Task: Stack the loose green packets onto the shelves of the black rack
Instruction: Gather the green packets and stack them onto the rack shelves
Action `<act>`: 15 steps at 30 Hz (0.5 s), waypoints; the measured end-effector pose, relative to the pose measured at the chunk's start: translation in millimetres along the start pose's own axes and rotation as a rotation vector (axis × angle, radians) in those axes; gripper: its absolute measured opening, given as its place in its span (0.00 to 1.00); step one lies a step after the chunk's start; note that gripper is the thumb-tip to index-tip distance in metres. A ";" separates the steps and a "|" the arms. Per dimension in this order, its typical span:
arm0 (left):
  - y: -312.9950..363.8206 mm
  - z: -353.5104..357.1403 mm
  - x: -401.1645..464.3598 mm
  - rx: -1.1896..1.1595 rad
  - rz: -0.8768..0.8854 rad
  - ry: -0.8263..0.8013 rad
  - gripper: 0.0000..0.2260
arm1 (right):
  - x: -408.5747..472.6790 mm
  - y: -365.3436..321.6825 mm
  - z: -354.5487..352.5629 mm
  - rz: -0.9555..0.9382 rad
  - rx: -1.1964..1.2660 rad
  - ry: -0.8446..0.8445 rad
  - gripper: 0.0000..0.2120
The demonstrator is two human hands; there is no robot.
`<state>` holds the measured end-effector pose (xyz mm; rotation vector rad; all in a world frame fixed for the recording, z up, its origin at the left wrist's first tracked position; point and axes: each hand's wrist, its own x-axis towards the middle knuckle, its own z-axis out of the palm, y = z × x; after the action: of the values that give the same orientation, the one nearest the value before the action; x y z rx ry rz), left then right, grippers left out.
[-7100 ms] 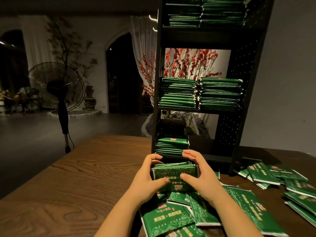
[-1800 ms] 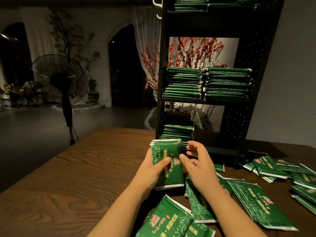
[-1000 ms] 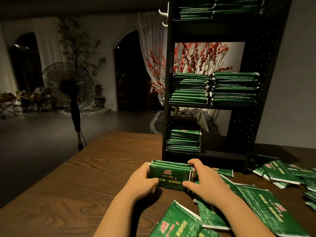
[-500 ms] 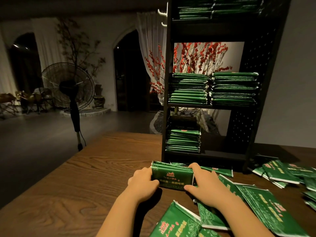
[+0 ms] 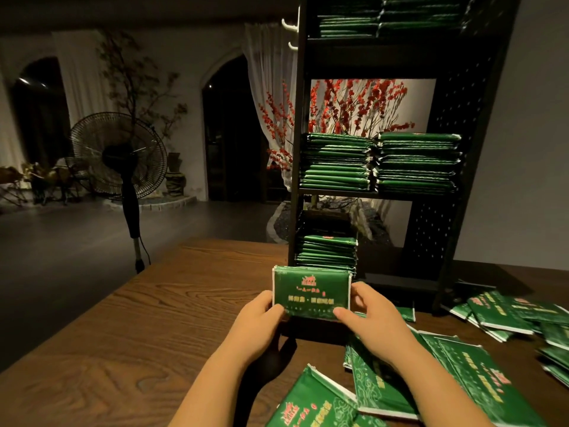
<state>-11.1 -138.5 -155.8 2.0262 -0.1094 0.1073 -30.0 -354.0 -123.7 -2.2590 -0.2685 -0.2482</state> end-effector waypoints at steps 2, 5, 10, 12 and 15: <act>3.6 2.9 -1.3 -0.141 -0.013 0.020 0.07 | 0.6 -1.1 -1.6 0.008 0.096 0.035 0.08; 4.6 6.4 -0.9 -0.279 -0.065 0.016 0.07 | 3.4 2.6 -0.7 0.033 0.208 0.056 0.04; 9.2 13.0 3.2 -0.372 -0.119 0.001 0.10 | 5.2 5.0 0.5 0.104 0.273 0.046 0.02; 11.3 15.8 3.9 -0.410 -0.139 0.003 0.11 | 6.6 4.5 0.2 0.122 0.285 0.041 0.03; 16.9 19.1 5.2 -0.478 -0.168 0.014 0.09 | 8.2 4.3 -2.8 0.158 0.371 0.016 0.04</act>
<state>-7.5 -163.3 -148.6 1.5494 0.0423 -0.0115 -21.2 -358.0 -122.8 -1.8984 -0.1150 -0.1207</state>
